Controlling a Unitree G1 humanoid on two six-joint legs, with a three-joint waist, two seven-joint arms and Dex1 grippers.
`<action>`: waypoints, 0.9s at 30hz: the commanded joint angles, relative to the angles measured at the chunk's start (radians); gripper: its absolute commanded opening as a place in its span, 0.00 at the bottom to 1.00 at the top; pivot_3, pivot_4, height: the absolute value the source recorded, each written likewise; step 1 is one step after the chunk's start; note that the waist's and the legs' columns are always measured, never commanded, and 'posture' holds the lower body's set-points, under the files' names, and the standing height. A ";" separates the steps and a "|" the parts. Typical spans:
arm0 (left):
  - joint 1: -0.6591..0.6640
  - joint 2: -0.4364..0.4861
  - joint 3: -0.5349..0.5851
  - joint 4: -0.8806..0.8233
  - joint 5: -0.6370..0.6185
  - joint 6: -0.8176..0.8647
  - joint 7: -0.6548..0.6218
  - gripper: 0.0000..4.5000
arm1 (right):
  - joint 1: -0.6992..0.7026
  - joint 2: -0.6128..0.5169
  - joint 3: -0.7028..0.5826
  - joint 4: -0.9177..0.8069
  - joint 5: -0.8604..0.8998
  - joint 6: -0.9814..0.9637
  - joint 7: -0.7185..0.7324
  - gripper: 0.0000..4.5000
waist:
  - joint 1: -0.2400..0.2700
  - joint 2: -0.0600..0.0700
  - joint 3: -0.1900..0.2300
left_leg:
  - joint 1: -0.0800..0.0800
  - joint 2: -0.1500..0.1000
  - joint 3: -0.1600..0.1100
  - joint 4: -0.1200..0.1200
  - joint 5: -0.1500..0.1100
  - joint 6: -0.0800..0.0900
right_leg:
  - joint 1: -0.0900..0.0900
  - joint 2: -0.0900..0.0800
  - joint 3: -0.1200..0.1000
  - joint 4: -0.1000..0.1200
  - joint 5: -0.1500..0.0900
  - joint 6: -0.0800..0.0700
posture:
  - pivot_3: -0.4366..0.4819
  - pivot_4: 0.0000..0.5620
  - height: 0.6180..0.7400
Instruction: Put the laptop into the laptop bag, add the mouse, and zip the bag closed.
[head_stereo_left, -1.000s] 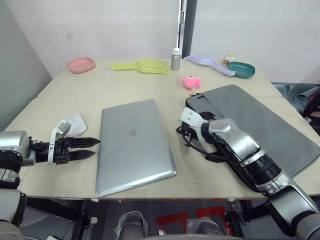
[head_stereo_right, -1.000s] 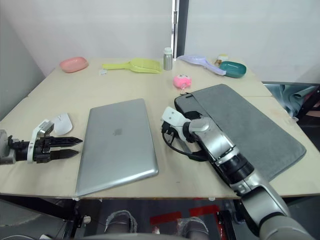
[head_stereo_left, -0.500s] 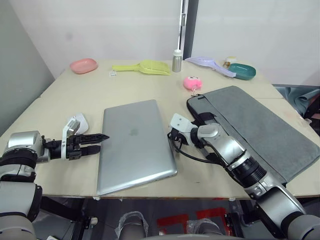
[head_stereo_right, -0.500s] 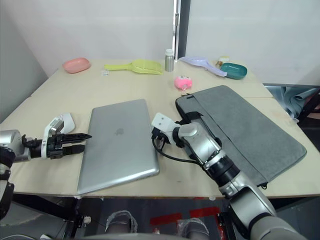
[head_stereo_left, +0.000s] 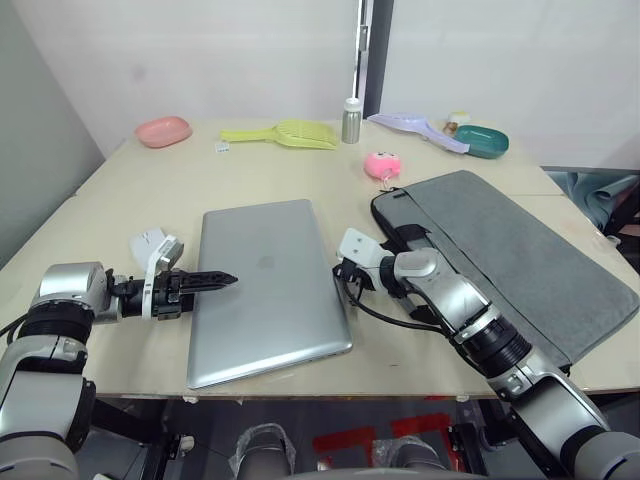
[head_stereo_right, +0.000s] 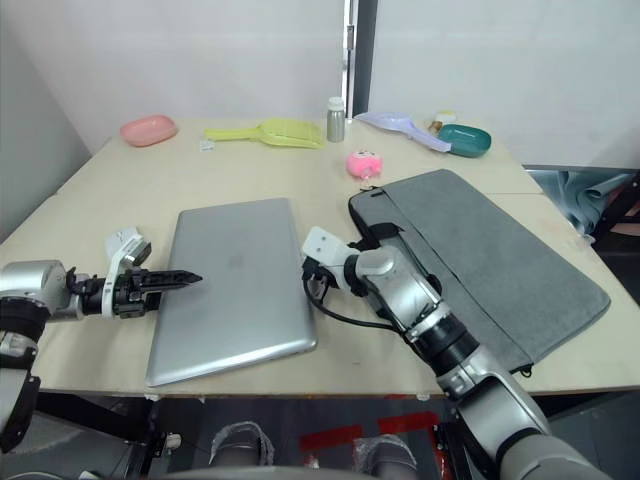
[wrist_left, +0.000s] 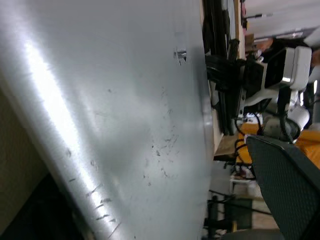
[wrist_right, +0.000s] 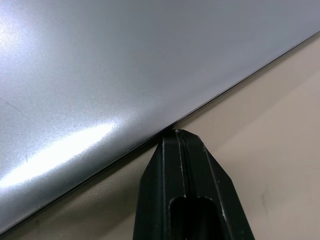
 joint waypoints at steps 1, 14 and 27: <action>0.000 0.013 0.042 -0.020 -0.025 -0.002 0.000 0.88 | 0.013 0.003 -0.010 -0.014 -0.003 -0.006 0.004 0.00 | 0.000 0.000 0.000 | 0.000 0.000 0.000 0.000 0.000 0.000 | 0.000 0.000 0.000 0.000 0.000 0.000 | 0.48 0.27 1.00; 0.046 -0.002 0.098 -0.093 -0.092 0.098 0.066 0.07 | 0.021 -0.003 -0.031 -0.007 -0.009 -0.022 0.005 0.00 | 0.002 0.000 0.000 | 0.000 0.000 0.000 0.000 0.000 0.000 | 0.000 0.000 0.000 -0.001 0.000 0.000 | 0.48 0.27 1.00; 0.223 0.011 0.273 -0.397 -0.378 0.380 0.225 0.07 | 0.119 -0.125 -0.364 -0.287 0.172 0.095 -0.014 0.19 | 0.000 0.001 0.001 | -0.005 0.000 -0.001 -0.004 0.000 0.000 | -0.002 0.000 -0.003 -0.008 0.000 0.000 | 0.48 0.27 1.00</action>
